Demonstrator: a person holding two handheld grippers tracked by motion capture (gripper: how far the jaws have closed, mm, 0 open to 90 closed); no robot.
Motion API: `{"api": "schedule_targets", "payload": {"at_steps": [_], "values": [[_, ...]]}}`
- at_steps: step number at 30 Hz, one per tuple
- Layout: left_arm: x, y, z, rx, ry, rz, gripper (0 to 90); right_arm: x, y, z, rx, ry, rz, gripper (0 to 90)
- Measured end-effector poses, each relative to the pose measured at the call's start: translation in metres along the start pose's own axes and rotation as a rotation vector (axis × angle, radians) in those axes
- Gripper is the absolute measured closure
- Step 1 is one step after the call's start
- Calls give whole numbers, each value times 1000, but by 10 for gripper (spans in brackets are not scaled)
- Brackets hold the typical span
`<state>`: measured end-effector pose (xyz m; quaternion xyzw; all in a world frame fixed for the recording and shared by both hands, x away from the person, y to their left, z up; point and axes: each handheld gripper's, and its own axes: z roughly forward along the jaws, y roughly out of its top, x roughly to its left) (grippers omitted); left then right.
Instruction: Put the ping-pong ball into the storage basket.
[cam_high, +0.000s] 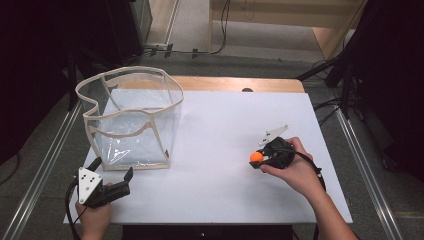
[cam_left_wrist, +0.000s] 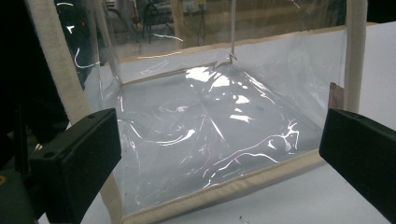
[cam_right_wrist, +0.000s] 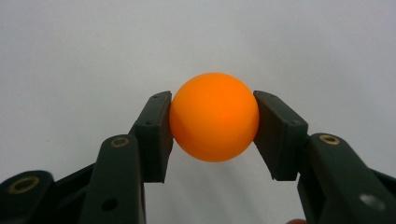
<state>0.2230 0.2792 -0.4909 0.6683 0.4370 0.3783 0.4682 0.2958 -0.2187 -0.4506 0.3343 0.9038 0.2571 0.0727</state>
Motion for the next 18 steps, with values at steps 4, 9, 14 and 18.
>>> {"api": "schedule_targets", "payload": {"at_steps": [4,9,14,18], "values": [[0,0,0,0,0,1,0,1,7,0,-6,4,-6,481],[0,0,0,0,0,1,0,4,14,2,-8,13,-19,481],[0,0,0,1,-1,2,0,6,18,6,-3,17,-32,481],[0,0,0,1,-1,2,0,9,23,9,-4,24,-37,481]]}}
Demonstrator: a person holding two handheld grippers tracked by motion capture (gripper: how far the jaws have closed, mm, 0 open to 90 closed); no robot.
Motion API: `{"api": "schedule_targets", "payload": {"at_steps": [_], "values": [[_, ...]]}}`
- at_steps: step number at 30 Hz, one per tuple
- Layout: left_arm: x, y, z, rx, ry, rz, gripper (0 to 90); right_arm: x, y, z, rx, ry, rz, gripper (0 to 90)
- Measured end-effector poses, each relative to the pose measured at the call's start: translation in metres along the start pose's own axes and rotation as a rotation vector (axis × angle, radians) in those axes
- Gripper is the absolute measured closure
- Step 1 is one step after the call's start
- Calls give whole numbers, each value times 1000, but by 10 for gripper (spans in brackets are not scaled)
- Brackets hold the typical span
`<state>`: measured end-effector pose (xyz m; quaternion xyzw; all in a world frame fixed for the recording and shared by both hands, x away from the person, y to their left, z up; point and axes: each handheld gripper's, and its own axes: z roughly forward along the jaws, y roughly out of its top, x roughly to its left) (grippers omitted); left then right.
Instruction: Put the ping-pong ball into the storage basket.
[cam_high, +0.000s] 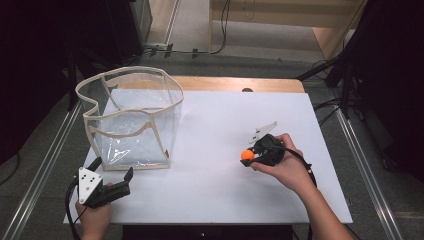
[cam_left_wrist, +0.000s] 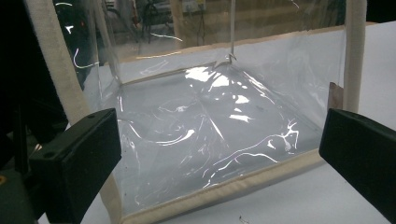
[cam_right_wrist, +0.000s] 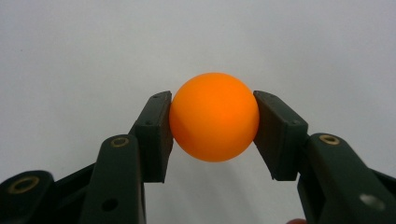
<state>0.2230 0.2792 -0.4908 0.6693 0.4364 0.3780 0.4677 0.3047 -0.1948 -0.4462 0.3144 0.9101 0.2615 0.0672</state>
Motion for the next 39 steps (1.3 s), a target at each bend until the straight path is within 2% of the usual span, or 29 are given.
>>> {"api": "schedule_targets", "payload": {"at_steps": [16,39], "values": [[0,0,0,-2,-2,1,0,4,13,7,-3,18,-17,481],[0,0,0,-1,-3,1,0,15,39,17,2,38,-70,481]]}}
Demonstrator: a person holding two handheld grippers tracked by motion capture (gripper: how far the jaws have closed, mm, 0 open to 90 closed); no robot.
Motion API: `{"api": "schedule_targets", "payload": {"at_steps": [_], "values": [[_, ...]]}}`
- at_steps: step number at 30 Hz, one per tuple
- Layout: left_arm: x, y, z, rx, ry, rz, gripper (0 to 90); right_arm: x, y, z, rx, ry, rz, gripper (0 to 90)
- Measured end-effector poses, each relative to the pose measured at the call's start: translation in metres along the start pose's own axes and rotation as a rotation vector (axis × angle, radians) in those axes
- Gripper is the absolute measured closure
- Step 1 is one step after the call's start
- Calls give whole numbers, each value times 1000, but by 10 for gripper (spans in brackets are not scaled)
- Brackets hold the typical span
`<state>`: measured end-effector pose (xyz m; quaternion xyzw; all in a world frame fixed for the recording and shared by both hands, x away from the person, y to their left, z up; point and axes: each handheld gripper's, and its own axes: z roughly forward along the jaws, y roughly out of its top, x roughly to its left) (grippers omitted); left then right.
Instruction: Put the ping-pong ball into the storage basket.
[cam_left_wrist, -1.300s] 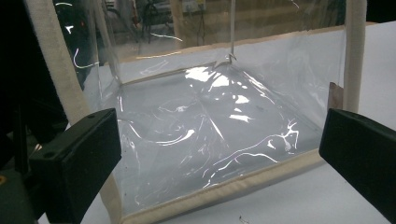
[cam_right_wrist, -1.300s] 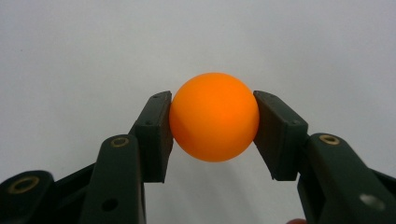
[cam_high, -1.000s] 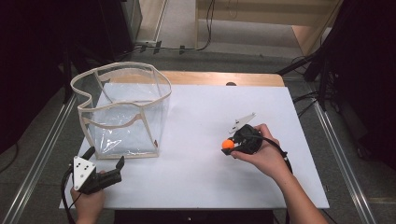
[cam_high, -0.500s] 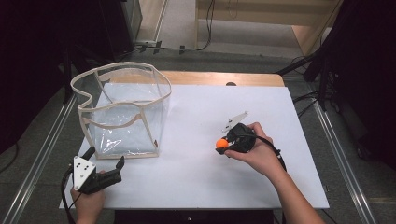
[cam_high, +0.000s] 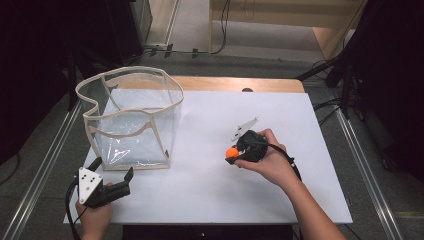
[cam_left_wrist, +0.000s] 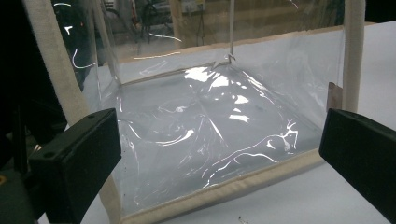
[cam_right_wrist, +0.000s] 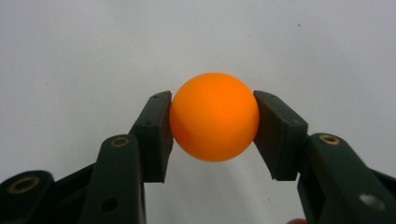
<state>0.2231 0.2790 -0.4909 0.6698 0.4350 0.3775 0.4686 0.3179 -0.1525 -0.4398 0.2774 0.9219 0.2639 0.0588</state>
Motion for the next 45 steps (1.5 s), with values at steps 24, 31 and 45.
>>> {"api": "schedule_targets", "payload": {"at_steps": [24,31,45], "values": [[0,0,0,-2,-1,-2,0,8,26,9,-4,30,-38,481],[1,0,0,-4,-3,-4,0,11,34,9,-7,31,-53,481],[1,0,0,-4,0,-7,0,14,51,11,-1,51,-76,482]]}}
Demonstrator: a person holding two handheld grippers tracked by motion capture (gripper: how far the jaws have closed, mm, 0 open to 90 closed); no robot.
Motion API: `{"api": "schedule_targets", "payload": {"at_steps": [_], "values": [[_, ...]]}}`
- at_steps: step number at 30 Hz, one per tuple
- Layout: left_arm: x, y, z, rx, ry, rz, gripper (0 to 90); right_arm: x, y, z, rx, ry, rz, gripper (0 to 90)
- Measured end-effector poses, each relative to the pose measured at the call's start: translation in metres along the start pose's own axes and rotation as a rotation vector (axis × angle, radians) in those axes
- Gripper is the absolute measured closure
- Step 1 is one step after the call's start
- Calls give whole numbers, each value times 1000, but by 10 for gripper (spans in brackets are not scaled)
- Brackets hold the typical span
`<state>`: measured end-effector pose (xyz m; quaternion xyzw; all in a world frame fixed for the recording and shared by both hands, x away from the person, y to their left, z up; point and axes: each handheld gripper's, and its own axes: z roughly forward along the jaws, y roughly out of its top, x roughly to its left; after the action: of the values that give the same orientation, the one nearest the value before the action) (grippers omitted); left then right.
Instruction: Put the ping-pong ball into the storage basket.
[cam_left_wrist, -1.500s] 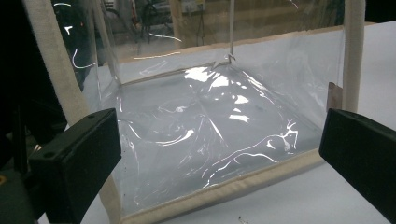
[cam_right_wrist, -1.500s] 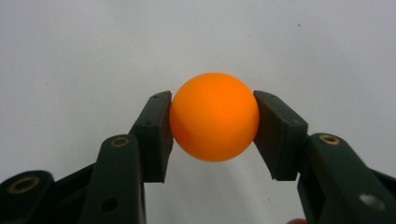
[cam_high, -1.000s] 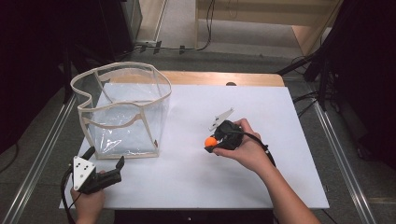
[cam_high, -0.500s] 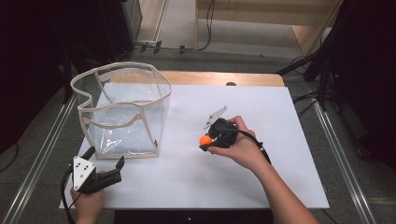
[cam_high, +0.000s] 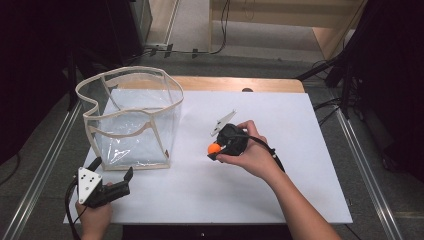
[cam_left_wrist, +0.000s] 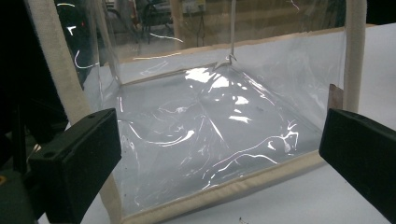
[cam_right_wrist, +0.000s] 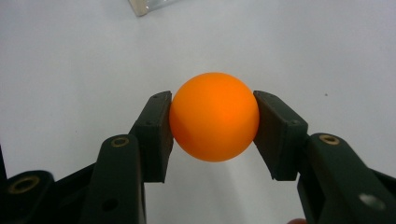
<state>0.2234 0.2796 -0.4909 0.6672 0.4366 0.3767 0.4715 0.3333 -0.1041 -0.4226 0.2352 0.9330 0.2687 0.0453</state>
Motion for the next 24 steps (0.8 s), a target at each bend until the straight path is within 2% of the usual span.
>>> {"api": "schedule_targets", "payload": {"at_steps": [10,15,24], "values": [[0,0,0,-1,-2,0,0,1,10,-2,-1,10,-22,482],[0,0,0,0,-3,0,0,2,18,-5,6,39,-28,482],[1,0,0,0,-4,-1,0,3,29,-8,9,44,-37,482]]}}
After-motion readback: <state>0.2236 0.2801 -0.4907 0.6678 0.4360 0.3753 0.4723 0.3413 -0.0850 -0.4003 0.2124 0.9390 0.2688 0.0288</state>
